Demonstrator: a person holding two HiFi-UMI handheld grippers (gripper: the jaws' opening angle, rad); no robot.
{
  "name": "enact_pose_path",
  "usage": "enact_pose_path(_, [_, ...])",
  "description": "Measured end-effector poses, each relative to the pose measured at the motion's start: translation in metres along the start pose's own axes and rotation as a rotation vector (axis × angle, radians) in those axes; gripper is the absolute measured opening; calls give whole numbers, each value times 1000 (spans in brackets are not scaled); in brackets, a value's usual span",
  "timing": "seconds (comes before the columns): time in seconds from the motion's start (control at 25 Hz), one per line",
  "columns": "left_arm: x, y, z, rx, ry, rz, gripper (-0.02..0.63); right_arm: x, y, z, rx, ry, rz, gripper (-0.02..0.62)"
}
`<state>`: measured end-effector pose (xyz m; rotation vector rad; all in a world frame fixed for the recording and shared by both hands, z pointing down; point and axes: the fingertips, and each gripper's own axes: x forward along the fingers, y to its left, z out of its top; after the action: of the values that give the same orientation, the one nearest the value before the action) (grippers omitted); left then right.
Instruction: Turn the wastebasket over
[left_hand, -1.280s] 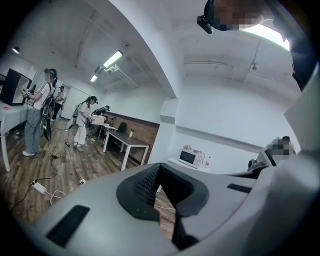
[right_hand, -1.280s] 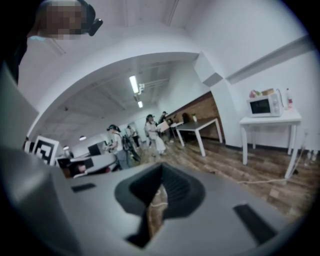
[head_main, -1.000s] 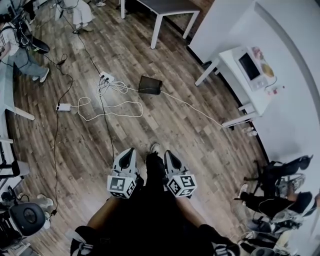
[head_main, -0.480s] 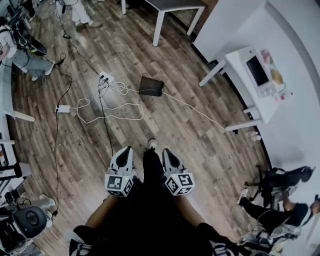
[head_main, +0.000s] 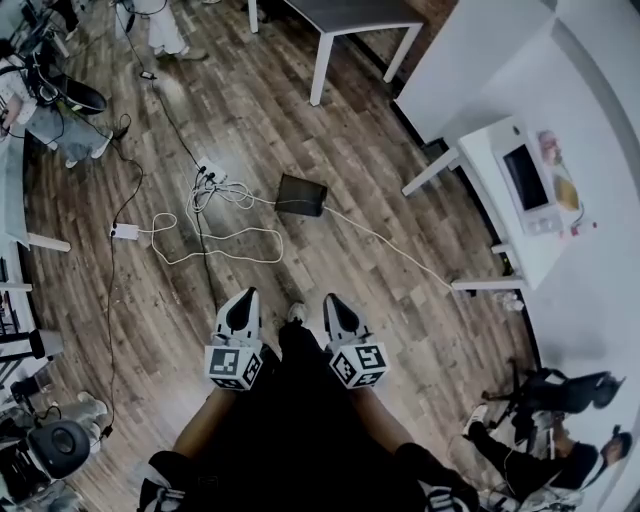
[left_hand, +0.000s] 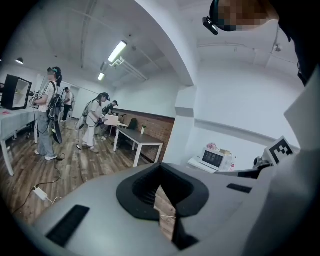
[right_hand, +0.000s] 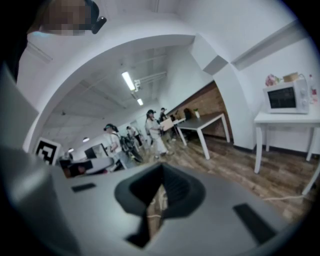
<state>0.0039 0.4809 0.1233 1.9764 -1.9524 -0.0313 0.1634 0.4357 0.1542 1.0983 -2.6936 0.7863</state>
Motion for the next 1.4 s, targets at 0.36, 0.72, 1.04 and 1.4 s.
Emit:
enact_pose_path(0.36, [64, 8, 16, -13, 8, 41, 34, 52, -45, 38, 3, 10, 4, 32])
enact_pose_path(0.72, [140, 33, 24, -18, 41, 14, 34, 109, -73, 61, 16, 16, -34, 32])
enact_pose_path(1.04, [228, 81, 44, -43, 77, -42, 34, 185, -93, 99, 29, -1, -102, 32])
enact_pose_path(1.4, [313, 144, 59, -21, 146, -130, 34, 276, -101, 128, 37, -7, -189, 32])
